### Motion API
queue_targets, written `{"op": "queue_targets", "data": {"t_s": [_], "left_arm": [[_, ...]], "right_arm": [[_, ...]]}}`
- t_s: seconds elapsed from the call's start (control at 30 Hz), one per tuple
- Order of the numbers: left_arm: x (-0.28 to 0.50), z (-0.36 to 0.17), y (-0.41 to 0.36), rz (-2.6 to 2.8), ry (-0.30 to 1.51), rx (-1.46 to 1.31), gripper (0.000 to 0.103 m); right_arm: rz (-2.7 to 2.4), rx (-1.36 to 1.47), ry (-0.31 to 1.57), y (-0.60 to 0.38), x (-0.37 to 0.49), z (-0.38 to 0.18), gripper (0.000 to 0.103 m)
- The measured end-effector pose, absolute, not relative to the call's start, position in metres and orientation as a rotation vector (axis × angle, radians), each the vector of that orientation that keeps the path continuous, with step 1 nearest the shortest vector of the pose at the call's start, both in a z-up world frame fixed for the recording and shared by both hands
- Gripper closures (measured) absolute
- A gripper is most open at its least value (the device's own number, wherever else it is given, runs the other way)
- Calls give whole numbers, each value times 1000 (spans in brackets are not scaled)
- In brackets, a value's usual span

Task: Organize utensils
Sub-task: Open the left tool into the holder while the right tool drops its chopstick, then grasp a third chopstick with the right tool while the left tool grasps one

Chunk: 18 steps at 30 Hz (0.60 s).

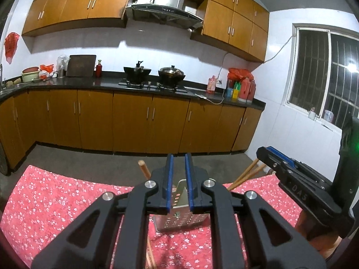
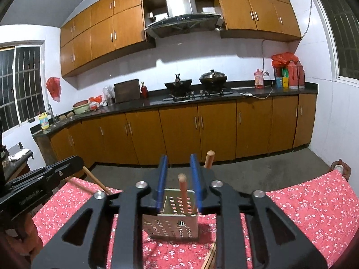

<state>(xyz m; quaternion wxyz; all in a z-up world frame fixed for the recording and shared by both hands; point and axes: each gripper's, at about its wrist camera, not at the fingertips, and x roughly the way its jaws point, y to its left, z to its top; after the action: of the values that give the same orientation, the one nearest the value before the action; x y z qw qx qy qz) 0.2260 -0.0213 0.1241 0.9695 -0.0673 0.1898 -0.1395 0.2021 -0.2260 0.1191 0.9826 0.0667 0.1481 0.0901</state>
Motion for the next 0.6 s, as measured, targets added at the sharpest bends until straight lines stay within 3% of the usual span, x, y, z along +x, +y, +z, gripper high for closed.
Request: {"op": "queue_targets", "data": {"t_s": [0.33,0.6], "left_arm": [[173,130,7,-267,332,-168,86],[166,52,35,-165,537,-141,83]], "right_arm": [[133,149,268,-259,154,118,79],[60,167,621,-282,167,7,79]]}}
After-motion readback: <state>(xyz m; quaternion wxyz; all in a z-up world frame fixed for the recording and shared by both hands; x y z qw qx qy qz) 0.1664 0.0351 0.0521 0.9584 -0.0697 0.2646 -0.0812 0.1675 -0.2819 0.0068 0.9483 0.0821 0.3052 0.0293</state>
